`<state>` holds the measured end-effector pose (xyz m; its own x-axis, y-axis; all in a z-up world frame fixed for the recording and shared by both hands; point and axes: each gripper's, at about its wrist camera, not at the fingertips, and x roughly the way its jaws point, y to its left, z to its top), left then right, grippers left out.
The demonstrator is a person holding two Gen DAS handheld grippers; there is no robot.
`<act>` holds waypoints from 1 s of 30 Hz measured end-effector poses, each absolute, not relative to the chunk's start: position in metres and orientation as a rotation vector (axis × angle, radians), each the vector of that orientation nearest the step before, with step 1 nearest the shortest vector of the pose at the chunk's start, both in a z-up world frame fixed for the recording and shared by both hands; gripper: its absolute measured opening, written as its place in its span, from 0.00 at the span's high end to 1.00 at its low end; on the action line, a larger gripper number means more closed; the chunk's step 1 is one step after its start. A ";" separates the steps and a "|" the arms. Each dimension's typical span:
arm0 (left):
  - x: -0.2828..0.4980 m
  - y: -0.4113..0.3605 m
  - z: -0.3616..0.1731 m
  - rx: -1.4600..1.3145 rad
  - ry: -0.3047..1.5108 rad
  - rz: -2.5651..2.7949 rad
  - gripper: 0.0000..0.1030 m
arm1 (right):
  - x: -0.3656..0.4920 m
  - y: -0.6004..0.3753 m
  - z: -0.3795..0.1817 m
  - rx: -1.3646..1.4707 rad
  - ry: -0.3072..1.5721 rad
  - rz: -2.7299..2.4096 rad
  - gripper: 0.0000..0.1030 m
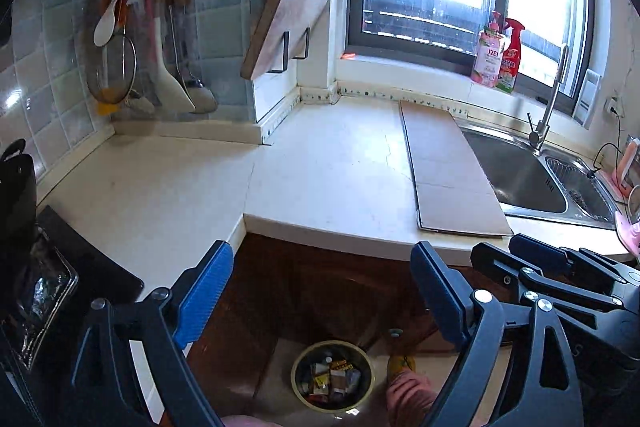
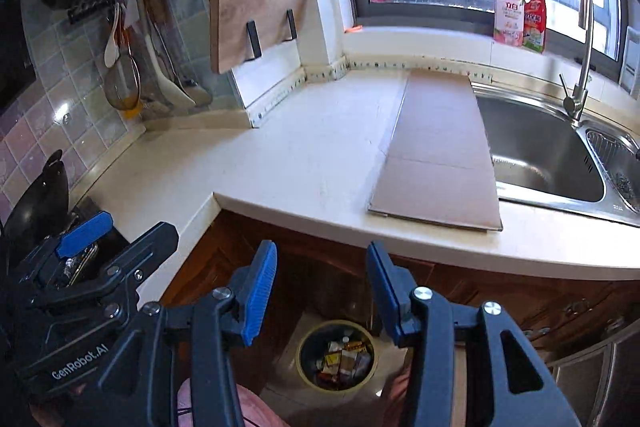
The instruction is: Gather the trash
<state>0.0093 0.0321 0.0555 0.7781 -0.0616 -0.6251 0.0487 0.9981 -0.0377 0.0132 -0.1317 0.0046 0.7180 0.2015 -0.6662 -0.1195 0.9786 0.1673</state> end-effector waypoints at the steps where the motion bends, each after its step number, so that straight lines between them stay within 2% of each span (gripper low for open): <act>1: 0.008 0.031 0.060 -0.011 0.669 -0.052 0.13 | 0.013 -0.133 0.007 0.118 0.744 0.176 0.54; 30: -0.003 0.023 0.088 0.019 0.606 -0.011 0.13 | -0.004 -0.140 0.038 0.122 0.655 0.139 0.54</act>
<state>-0.0031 0.0231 0.0882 0.8219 -0.0048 -0.5696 0.0157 0.9998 0.0143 -0.0039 -0.1400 0.0384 0.7843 0.1671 -0.5975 -0.0900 0.9835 0.1569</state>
